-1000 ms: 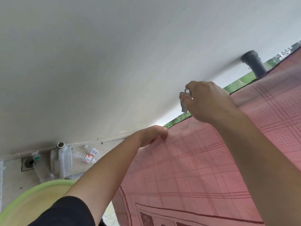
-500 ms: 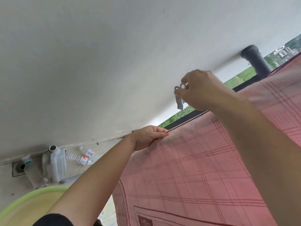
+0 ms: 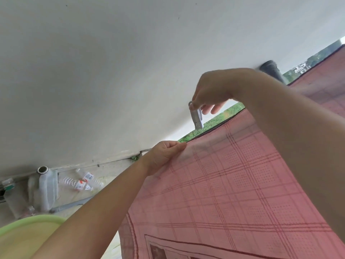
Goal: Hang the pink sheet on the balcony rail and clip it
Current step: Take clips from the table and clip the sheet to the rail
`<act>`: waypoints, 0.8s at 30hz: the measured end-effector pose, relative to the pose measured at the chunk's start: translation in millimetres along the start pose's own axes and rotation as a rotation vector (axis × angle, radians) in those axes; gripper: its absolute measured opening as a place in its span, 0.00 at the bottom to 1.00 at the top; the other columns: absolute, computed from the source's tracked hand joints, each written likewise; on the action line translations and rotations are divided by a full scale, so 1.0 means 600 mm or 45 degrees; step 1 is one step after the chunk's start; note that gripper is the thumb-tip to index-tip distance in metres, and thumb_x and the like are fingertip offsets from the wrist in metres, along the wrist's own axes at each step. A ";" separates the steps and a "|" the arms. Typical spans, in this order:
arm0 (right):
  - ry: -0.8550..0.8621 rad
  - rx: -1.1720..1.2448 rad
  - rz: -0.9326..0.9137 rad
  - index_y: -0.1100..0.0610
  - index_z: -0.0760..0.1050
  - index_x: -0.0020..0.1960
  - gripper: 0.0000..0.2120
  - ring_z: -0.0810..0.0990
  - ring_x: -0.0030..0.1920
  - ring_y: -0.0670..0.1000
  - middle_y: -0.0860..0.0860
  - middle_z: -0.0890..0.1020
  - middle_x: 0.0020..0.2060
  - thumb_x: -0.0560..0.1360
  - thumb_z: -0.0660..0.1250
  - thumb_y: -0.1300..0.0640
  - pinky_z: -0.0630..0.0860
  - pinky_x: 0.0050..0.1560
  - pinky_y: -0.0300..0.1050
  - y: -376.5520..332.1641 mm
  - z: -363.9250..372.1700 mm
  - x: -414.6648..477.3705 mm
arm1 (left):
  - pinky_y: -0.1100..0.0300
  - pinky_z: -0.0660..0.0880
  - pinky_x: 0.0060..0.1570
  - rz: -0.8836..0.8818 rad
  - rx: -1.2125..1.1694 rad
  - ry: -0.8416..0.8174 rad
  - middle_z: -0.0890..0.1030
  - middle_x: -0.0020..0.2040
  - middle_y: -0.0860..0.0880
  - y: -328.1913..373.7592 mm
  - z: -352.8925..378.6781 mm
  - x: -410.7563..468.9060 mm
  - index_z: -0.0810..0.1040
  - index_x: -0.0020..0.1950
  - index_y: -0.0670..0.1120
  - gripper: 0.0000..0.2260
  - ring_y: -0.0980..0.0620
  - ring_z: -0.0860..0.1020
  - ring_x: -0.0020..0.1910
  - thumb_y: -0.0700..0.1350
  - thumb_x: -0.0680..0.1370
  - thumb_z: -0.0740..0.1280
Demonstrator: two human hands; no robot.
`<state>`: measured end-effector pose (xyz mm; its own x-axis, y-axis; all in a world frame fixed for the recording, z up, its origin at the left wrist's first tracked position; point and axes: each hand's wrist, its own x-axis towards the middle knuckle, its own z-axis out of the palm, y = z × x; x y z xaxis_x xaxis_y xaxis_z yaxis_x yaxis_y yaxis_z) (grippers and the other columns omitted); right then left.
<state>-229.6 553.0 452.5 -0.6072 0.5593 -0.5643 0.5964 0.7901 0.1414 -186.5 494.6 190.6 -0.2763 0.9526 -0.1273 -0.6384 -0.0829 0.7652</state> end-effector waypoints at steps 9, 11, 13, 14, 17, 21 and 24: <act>0.043 -0.059 0.083 0.66 0.80 0.54 0.12 0.85 0.46 0.51 0.57 0.84 0.46 0.78 0.70 0.57 0.83 0.47 0.49 0.011 -0.056 -0.043 | 0.52 0.78 0.54 0.104 0.166 -0.252 0.82 0.51 0.43 0.090 0.066 -0.009 0.80 0.58 0.38 0.23 0.46 0.80 0.49 0.58 0.76 0.69; 0.035 -0.067 0.098 0.66 0.80 0.54 0.12 0.85 0.46 0.52 0.57 0.84 0.47 0.78 0.70 0.56 0.83 0.46 0.48 0.014 -0.061 -0.051 | 0.49 0.78 0.58 0.097 0.101 -0.231 0.83 0.52 0.42 0.101 0.077 -0.007 0.83 0.56 0.41 0.17 0.45 0.81 0.50 0.52 0.75 0.72; 0.035 -0.077 0.107 0.65 0.80 0.53 0.12 0.85 0.47 0.52 0.58 0.84 0.48 0.78 0.70 0.56 0.83 0.46 0.48 0.019 -0.068 -0.057 | 0.51 0.79 0.54 0.122 0.023 -0.196 0.83 0.47 0.43 0.107 0.082 -0.009 0.83 0.52 0.42 0.13 0.45 0.81 0.46 0.51 0.74 0.73; 0.043 -0.079 0.111 0.66 0.80 0.53 0.12 0.85 0.47 0.52 0.58 0.84 0.48 0.78 0.70 0.56 0.83 0.45 0.47 0.021 -0.072 -0.060 | 0.53 0.79 0.50 0.143 -0.020 -0.175 0.83 0.44 0.44 0.109 0.084 -0.010 0.84 0.49 0.43 0.12 0.47 0.81 0.42 0.51 0.74 0.73; 0.054 -0.037 0.126 0.66 0.80 0.55 0.13 0.85 0.48 0.52 0.58 0.84 0.49 0.78 0.70 0.57 0.82 0.43 0.45 0.029 -0.084 -0.068 | 0.53 0.77 0.48 0.191 -0.119 -0.130 0.81 0.43 0.44 0.107 0.085 -0.015 0.83 0.49 0.43 0.12 0.47 0.79 0.40 0.51 0.75 0.72; 0.037 0.027 0.110 0.66 0.80 0.57 0.14 0.85 0.48 0.52 0.58 0.84 0.49 0.77 0.71 0.57 0.82 0.46 0.45 0.030 -0.082 -0.072 | 0.45 0.74 0.58 0.211 -0.236 -0.113 0.81 0.49 0.40 0.095 0.087 -0.019 0.82 0.55 0.39 0.14 0.43 0.78 0.48 0.48 0.76 0.72; 0.117 0.014 0.043 0.63 0.82 0.55 0.13 0.86 0.46 0.49 0.55 0.86 0.46 0.77 0.71 0.55 0.82 0.45 0.42 0.026 -0.074 -0.074 | 0.44 0.74 0.60 0.197 -0.330 -0.117 0.80 0.52 0.38 0.093 0.087 -0.021 0.81 0.57 0.37 0.16 0.42 0.78 0.49 0.45 0.75 0.73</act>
<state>-216.5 551.8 515.5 -0.6321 0.6066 -0.4821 0.6228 0.7679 0.1497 -181.2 493.2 267.8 -0.3260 0.9443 0.0444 -0.7588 -0.2893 0.5835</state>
